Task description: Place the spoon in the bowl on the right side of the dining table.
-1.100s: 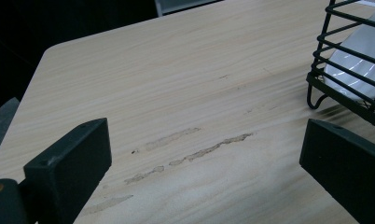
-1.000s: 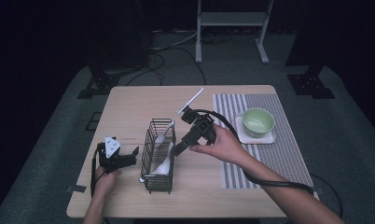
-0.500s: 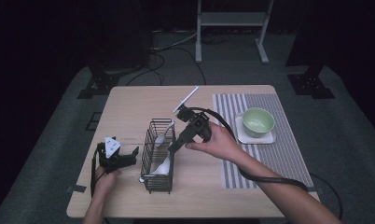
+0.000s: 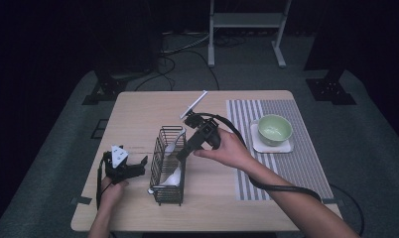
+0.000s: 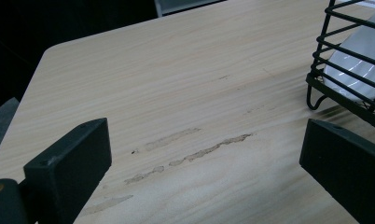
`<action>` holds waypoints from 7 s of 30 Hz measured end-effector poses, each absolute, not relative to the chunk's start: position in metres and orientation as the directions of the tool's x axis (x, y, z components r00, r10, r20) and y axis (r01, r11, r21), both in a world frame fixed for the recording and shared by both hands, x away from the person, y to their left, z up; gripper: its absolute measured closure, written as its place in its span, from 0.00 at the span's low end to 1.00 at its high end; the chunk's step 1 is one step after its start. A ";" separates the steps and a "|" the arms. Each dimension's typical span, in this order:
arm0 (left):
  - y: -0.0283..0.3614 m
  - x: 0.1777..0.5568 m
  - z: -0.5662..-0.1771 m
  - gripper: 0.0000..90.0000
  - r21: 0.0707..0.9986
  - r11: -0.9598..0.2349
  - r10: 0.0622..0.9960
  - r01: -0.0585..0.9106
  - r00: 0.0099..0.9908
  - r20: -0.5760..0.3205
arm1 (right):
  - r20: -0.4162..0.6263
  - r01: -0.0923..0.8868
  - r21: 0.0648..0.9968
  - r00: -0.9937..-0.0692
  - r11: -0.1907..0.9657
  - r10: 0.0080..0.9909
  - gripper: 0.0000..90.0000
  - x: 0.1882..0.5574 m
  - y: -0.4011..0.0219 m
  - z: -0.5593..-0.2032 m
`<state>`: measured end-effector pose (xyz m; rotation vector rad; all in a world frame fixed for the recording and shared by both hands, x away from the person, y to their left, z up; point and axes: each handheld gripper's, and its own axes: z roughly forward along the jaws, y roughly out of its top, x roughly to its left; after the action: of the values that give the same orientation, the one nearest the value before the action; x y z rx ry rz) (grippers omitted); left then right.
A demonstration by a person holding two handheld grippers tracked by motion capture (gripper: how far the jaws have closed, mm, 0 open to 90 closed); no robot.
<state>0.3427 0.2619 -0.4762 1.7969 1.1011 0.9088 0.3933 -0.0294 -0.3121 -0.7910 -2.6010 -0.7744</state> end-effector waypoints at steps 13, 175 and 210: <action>0.262 0.343 -0.476 0.01 0.903 -0.278 0.921 0.328 0.357 0.154 | 0.436 0.586 0.392 -0.797 0.709 0.418 0.50 0.397 -0.022 -0.314; 0.261 0.343 -0.476 0.01 0.899 -0.289 0.920 0.330 0.355 0.165 | 0.510 0.675 0.556 -0.738 0.485 0.442 0.95 0.385 -0.165 -0.224; 0.261 0.343 -0.476 0.01 0.898 -0.289 0.920 0.331 0.356 0.165 | 0.515 0.734 0.535 -0.676 0.419 0.527 0.95 0.395 -0.210 -0.235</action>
<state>0.3428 0.2608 -0.4763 1.8068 1.1018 0.9145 0.3952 -0.2100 -0.2355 -1.0988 -2.4090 -1.1101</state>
